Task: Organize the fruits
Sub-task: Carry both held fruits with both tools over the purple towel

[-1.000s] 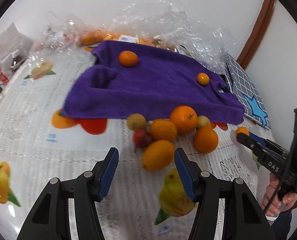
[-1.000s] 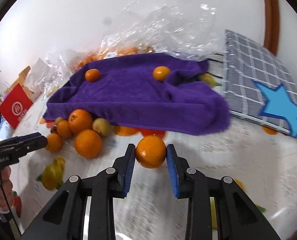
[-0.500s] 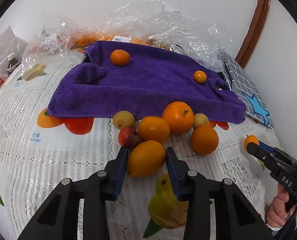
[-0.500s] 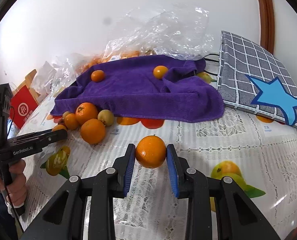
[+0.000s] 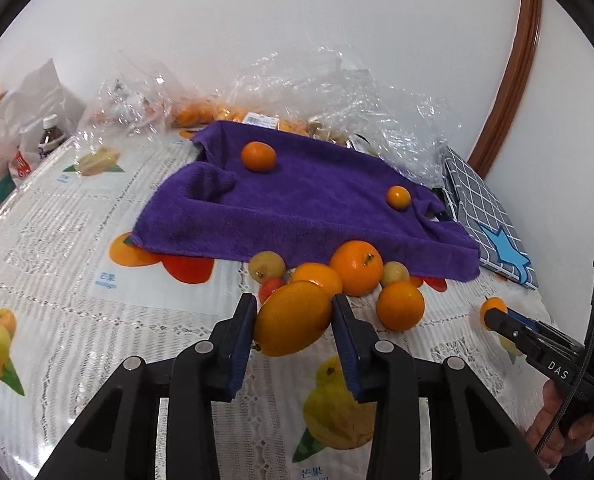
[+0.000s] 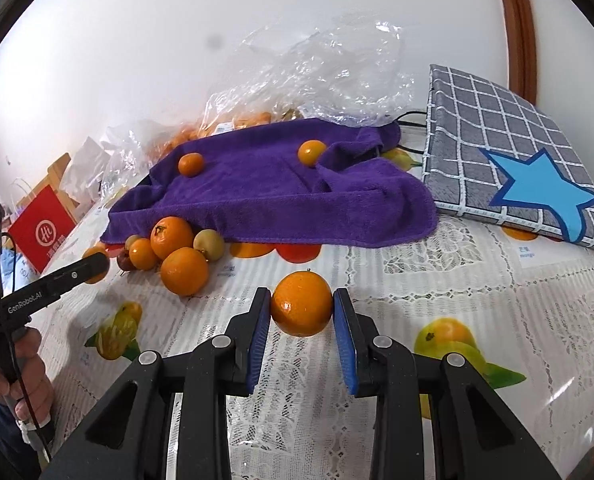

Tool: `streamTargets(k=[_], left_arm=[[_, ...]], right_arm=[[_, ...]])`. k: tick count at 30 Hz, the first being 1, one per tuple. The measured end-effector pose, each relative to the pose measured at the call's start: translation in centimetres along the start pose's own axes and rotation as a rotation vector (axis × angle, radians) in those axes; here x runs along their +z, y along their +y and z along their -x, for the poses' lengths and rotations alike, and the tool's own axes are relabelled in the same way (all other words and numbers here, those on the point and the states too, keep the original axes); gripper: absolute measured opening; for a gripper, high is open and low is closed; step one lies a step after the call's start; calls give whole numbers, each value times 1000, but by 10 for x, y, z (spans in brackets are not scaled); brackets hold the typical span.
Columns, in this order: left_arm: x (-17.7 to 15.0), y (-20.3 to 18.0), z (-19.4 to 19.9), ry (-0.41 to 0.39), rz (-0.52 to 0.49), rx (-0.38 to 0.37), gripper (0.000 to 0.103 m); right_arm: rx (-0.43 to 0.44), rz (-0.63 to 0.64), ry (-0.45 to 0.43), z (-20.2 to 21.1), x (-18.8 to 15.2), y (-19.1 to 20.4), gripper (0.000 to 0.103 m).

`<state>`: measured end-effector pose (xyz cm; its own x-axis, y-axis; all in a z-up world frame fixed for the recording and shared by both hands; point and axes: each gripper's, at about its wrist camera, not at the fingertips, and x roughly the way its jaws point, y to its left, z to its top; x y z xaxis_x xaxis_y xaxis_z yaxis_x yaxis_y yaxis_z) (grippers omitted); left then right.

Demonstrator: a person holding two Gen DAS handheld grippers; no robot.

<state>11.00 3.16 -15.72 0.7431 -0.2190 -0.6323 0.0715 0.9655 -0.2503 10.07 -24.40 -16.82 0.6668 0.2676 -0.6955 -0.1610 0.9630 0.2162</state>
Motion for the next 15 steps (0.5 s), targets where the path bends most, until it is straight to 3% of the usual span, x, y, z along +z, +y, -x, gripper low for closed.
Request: streamTargets(k=[15], left_arm=[[-1, 2, 4, -24, 12, 35, 36]], right_arm=[[-24, -27, -9, 8, -8, 4, 32]])
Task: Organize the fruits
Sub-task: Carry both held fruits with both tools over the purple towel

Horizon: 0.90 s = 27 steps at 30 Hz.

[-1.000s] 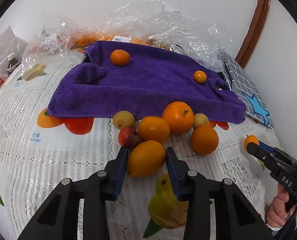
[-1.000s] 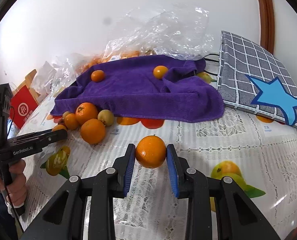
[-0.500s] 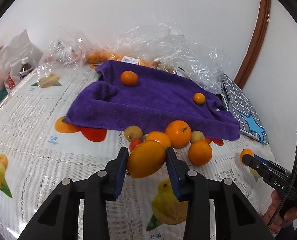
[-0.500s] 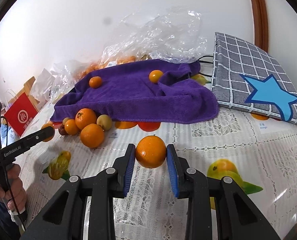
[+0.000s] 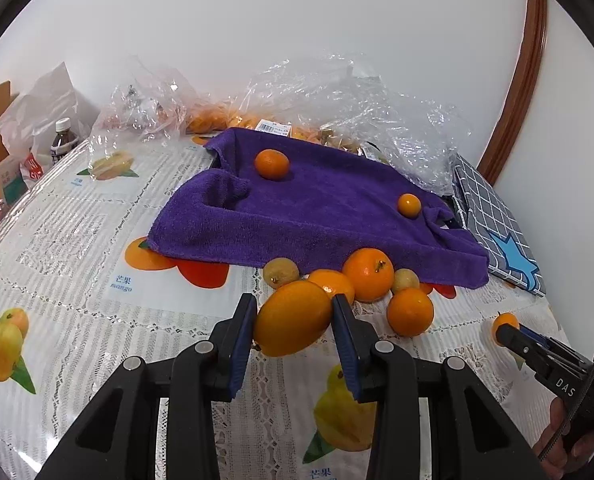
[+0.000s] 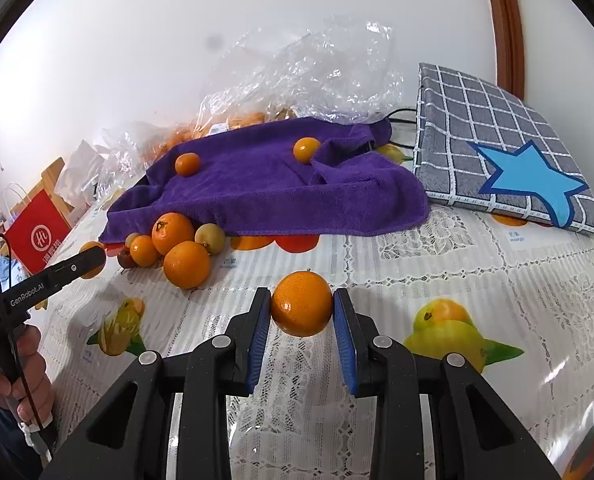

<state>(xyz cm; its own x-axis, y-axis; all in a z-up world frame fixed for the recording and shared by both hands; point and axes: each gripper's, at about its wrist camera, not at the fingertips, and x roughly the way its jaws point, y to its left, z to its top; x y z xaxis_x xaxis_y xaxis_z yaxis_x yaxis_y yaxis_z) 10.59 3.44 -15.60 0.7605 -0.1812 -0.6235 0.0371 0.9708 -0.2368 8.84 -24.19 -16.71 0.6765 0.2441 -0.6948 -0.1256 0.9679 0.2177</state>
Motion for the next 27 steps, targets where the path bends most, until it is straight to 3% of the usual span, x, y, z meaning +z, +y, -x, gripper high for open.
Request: streamTargets(k=[27], left_arm=[[2, 2, 2, -26, 32, 21, 36]], right_arm=[[3, 9, -33, 19, 2, -2, 32]])
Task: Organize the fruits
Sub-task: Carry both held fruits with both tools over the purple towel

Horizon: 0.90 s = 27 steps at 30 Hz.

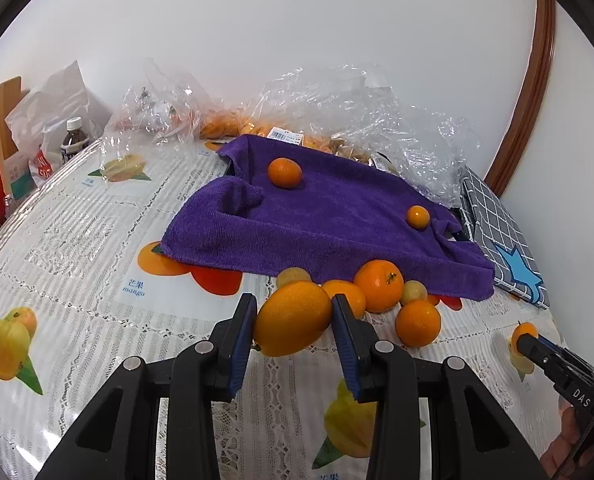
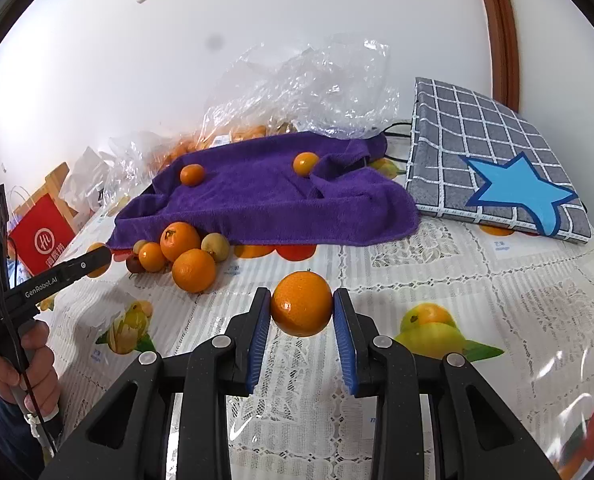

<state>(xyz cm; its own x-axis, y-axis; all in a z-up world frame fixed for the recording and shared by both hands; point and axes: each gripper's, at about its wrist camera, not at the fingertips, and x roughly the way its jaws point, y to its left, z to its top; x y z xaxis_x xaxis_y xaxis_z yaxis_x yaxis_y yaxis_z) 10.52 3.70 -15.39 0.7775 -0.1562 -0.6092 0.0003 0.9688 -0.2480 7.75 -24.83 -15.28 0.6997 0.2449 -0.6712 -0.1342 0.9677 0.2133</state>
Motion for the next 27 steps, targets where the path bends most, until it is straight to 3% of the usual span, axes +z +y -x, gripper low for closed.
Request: streamTargets(k=[13, 27], left_arm=[[8, 11, -5, 41, 32, -12, 36], [65, 14, 1, 12, 43, -47, 36]], right_arm=[[-22, 36, -26, 9, 17, 2, 32], [-33, 62, -31, -19, 66, 6, 32]])
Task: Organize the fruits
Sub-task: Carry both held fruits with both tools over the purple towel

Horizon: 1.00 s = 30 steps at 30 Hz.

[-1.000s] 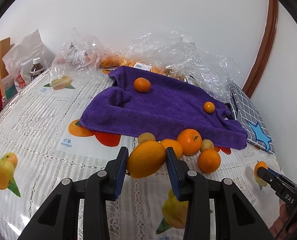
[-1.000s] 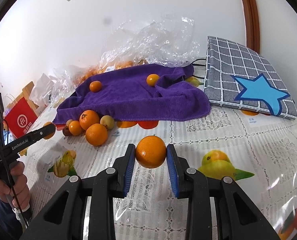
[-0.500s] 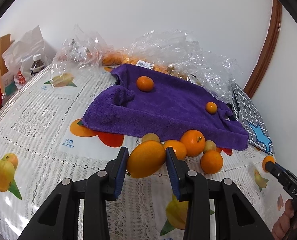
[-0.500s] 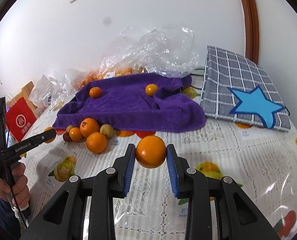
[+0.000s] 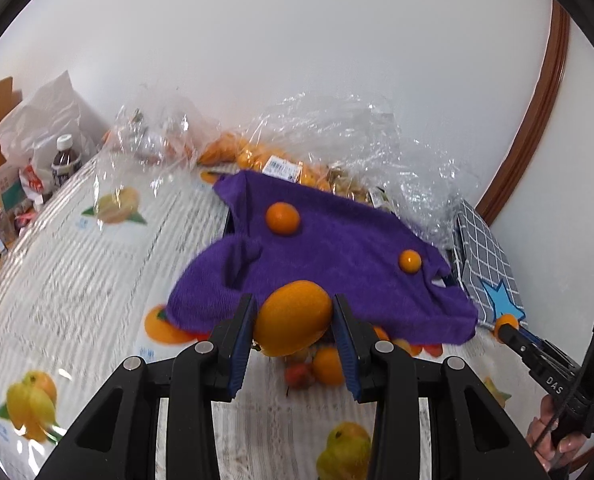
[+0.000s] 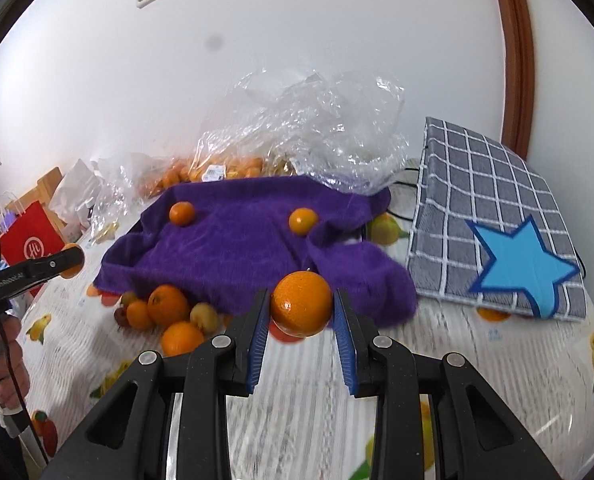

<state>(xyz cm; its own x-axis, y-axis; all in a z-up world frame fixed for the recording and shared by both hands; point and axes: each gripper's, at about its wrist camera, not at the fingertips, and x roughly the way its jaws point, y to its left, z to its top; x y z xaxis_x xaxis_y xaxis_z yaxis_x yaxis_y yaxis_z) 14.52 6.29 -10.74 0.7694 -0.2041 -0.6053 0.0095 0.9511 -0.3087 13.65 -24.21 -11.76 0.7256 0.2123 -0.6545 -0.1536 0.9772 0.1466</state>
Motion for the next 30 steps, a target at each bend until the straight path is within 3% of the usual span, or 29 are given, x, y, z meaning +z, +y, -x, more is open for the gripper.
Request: streamTargets(k=[11, 18, 26, 30], left_arm=[[38, -2, -21, 24, -3, 24, 36], [54, -2, -52, 73, 7, 34, 36], [66, -9, -90, 119, 3, 25, 36], [67, -12, -105, 144, -8, 24, 36]], right_arm=[[40, -15, 40, -51, 40, -4, 32], [69, 0, 127, -107, 55, 0, 32], [70, -5, 218, -152, 51, -4, 32], [55, 2, 210, -153, 48, -8, 31]])
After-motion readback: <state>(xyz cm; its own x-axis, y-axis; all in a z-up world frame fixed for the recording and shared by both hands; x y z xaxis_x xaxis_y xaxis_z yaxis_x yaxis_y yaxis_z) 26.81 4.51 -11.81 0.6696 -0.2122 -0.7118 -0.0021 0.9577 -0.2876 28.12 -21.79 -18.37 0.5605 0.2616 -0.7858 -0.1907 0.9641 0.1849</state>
